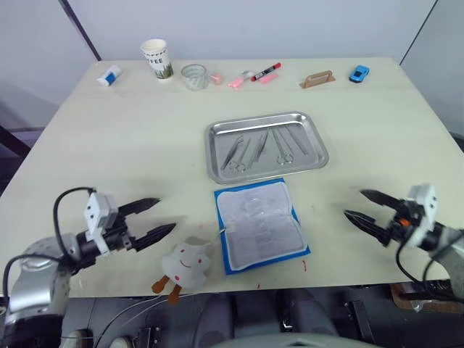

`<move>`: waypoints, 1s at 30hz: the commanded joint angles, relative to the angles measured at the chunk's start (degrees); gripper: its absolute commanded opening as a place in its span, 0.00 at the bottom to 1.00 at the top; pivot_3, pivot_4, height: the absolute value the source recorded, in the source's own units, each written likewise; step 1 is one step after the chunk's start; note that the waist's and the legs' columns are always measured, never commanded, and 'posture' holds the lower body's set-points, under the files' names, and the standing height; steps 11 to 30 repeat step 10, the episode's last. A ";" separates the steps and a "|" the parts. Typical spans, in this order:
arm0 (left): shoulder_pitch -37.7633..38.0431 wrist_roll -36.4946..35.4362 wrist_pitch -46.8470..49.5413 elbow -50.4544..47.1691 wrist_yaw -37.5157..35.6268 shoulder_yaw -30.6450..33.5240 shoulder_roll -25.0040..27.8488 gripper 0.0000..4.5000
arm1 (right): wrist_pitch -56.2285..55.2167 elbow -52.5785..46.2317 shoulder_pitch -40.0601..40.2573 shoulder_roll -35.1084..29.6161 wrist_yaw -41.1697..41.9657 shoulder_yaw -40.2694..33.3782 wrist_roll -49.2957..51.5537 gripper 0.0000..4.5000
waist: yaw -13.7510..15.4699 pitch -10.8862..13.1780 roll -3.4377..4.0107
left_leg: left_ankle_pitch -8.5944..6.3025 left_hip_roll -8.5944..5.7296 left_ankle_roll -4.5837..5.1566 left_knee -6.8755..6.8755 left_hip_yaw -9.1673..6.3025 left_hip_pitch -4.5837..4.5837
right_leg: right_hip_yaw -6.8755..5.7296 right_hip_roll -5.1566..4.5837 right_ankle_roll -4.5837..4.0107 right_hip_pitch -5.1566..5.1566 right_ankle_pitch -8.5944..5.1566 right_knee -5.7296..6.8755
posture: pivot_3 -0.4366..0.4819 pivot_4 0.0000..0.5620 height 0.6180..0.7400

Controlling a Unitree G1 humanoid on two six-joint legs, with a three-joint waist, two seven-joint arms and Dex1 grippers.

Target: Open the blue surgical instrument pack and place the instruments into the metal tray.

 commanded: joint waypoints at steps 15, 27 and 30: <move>5.44 1.98 -4.20 -1.42 5.09 4.07 -0.69 1.00 | -8.04 4.42 9.66 -2.51 7.03 -8.85 2.02 0.99 | 0.02 -0.01 -0.02 | 0.00 -0.01 0.00 0.02 0.09 0.10 | 0.08 0.01 0.04 0.02 0.02 0.04 | 0.48 0.27 0.88; 5.44 1.98 -4.20 -1.42 5.09 4.07 -0.69 1.00 | -8.04 4.42 9.66 -2.51 7.03 -8.85 2.02 0.99 | 0.02 -0.01 -0.02 | 0.00 -0.01 0.00 0.02 0.09 0.10 | 0.08 0.01 0.04 0.02 0.02 0.04 | 0.48 0.27 0.88; 5.44 1.98 -4.20 -1.42 5.09 4.07 -0.69 1.00 | -8.04 4.42 9.66 -2.51 7.03 -8.85 2.02 0.99 | 0.02 -0.01 -0.02 | 0.00 -0.01 0.00 0.02 0.09 0.10 | 0.08 0.01 0.04 0.02 0.02 0.04 | 0.48 0.27 0.88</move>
